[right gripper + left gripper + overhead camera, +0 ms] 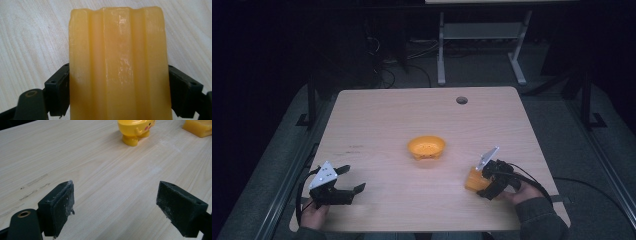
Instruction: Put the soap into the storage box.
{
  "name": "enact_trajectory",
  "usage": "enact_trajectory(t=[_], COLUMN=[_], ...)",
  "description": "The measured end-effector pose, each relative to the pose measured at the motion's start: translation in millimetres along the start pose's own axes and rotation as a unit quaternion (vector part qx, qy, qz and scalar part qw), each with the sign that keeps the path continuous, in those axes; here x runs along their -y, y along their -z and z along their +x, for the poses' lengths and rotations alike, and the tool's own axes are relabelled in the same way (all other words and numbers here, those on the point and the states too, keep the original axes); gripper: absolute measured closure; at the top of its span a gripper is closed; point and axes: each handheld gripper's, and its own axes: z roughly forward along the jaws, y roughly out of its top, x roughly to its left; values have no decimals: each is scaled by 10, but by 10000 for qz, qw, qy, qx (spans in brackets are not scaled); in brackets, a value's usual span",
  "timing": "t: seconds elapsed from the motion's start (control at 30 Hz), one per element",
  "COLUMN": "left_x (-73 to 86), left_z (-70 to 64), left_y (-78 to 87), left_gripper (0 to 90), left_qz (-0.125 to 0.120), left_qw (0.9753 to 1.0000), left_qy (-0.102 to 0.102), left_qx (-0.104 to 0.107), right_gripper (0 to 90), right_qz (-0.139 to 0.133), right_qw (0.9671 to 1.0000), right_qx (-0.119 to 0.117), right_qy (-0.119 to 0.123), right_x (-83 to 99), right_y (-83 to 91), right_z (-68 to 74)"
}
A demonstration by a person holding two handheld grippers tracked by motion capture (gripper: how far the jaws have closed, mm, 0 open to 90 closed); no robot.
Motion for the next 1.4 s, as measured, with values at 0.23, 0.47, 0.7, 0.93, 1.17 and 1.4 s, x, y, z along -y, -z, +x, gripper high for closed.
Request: enact_trajectory(t=[0.23,0.47,0.7,0.93,1.17,1.4], left_x=[-1,-3,-5,-7,-6,-7], left_z=[-4,1,4,5,-1,3], left_y=[-3,1,10,15,15,17], left_gripper=[143,143,143,143,143,143], left_qz=[1,-14,-25,-21,-38,-48], left_qw=[10000,10000,10000,10000,10000,10000], left_qy=[1,1,-10,-6,14,6], left_qx=[5,4,-1,-5,-6,-6], right_gripper=[200,205,205,205,205,205], right_qz=[-48,-36,-183,-272,-389,-488], right_qw=[9999,9999,9996,9992,9984,9980], right_qx=[-8,-36,-45,0,-23,-59], right_qy=[102,151,216,309,398,409], right_x=[10,-4,-48,-142,-253,-345], right_y=[10,19,85,183,254,301], right_z=[7,21,20,11,-20,-61])
